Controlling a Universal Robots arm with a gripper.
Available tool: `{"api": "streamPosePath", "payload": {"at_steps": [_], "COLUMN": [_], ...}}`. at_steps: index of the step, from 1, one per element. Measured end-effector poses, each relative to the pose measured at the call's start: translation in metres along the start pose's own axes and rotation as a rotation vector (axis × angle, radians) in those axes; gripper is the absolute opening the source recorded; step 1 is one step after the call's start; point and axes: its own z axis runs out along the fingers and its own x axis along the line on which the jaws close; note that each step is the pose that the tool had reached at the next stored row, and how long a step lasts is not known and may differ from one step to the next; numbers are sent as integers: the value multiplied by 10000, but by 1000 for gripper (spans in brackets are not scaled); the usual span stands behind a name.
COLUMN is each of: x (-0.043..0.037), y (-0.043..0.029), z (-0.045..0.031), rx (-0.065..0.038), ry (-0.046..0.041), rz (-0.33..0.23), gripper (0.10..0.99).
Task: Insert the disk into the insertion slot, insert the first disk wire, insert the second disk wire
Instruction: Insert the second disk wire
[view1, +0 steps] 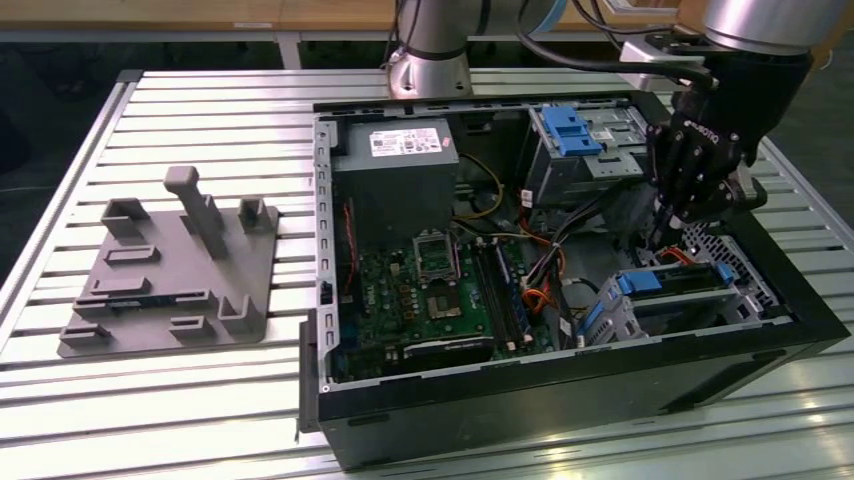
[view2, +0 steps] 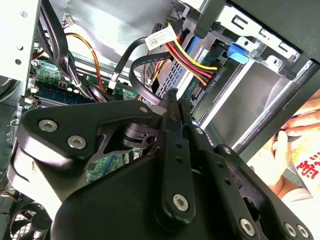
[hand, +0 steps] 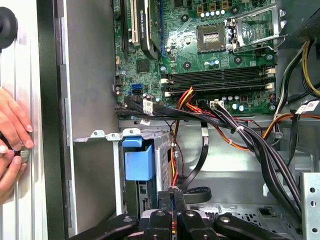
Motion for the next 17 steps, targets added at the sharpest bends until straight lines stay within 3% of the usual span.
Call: {"api": "streamPosePath", "payload": {"at_steps": [11,17], "x": [7,29], "y": [-3,-67], "z": [2,6], "rx": [-4,-7], "ry": [0,1], "rz": [17,16], "gripper": [141,141]}}
